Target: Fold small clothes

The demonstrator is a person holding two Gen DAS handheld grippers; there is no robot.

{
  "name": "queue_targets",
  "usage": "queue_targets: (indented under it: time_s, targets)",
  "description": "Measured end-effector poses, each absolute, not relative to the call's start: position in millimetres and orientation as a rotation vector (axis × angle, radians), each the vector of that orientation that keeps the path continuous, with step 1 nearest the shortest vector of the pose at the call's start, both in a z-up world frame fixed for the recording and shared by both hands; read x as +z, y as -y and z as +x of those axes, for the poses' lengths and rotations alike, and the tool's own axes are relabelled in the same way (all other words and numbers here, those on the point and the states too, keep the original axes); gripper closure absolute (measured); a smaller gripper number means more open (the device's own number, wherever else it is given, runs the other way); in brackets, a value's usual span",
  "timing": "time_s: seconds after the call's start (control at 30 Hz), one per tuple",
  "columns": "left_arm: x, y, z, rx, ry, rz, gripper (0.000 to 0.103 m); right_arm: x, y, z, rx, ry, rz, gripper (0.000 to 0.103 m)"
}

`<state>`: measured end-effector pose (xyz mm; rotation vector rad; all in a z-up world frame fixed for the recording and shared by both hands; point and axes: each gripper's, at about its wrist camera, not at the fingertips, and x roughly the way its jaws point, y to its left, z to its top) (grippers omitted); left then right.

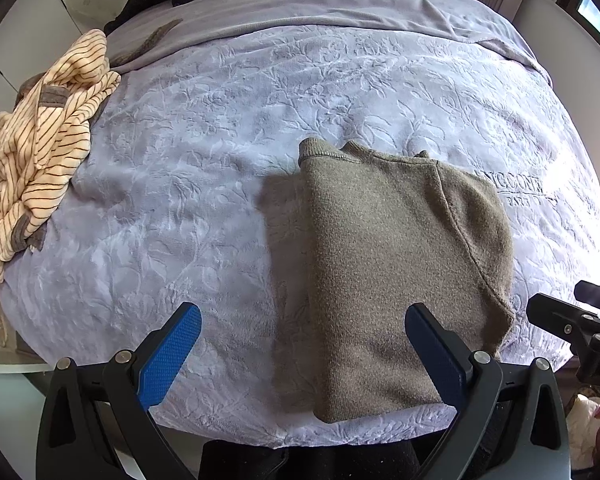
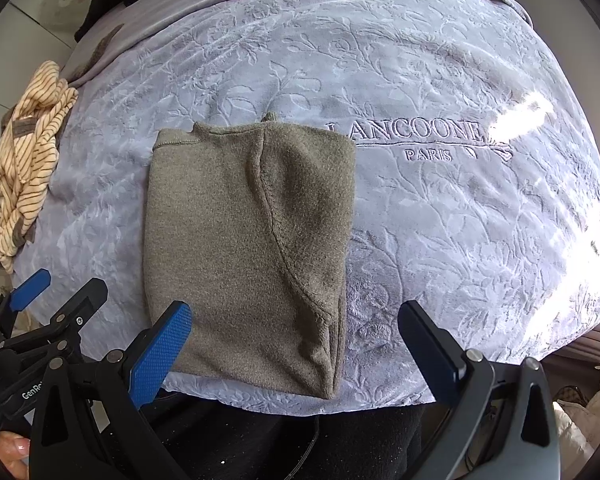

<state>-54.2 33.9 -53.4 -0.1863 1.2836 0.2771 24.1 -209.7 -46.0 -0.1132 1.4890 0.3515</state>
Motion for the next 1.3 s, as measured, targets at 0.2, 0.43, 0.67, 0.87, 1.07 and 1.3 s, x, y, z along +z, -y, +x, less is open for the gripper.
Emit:
queue_targets:
  time_s: [0.2,0.43,0.67,0.87,1.07,1.3]
  targets:
    - [-52.8,-37.3,-57.4,0.29,-1.284,-0.2,0.001,-44.5,209.1,24.9,0.352,-1.481,-0.122,0.0]
    - [-53.5,-37.4,-57.6,0.292,-1.285,-0.2,0.001,-44.9,207.0,26.3,0.356,-1.481,-0.132,0.0]
    - [-54.2,-38.3,-57.3,0.292,-1.286,-0.201,0.001,-45.0,206.6,26.5,0.355,-1.481,-0.133,0.0]
    - [-54.7,-38.3,-57.5,0.293,-1.286,-0.2,0.001,-45.0,206.0,26.5,0.354,-1.48,-0.135,0.0]
    - [-57.4,-37.4,-54.8,0.289,-1.288,-0.185,0.001,-45.4,206.2,27.3,0.354,-1.479,-0.133,0.0]
    - [-58.2,-36.6,-53.1,0.292,-1.282,-0.169,0.001,-46.7,205.8,29.2,0.356,-1.481,-0.139,0.0]
